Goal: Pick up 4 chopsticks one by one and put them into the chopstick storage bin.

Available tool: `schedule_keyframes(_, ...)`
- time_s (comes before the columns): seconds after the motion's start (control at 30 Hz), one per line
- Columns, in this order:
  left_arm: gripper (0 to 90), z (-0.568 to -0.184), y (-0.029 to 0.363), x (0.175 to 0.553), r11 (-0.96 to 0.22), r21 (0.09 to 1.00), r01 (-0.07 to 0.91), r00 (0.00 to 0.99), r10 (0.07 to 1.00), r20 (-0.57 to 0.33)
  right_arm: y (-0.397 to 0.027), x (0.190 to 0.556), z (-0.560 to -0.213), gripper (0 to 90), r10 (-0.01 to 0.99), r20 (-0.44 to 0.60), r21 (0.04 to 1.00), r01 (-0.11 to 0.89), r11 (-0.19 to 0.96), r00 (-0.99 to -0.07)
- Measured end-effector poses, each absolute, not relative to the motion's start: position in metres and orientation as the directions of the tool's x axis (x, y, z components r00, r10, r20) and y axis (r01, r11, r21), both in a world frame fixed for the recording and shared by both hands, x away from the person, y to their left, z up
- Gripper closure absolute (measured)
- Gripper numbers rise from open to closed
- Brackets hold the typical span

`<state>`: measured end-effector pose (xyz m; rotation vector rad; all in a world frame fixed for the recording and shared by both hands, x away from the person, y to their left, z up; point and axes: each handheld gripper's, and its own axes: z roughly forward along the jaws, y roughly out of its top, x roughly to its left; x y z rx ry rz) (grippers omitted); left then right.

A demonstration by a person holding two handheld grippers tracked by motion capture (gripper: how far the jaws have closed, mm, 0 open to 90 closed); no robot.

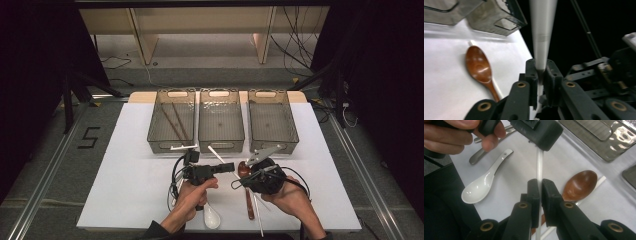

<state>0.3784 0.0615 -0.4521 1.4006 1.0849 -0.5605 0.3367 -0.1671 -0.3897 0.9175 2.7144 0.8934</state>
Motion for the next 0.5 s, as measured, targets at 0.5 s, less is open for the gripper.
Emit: schedule_keyframes(0.5,83.6,-0.437,0.085,0.386,0.154,0.563,0.812,0.486,0.356,-0.798,-0.183,0.341,-0.384,52.0,0.648,0.11,0.616,0.563,0.55,-0.753)
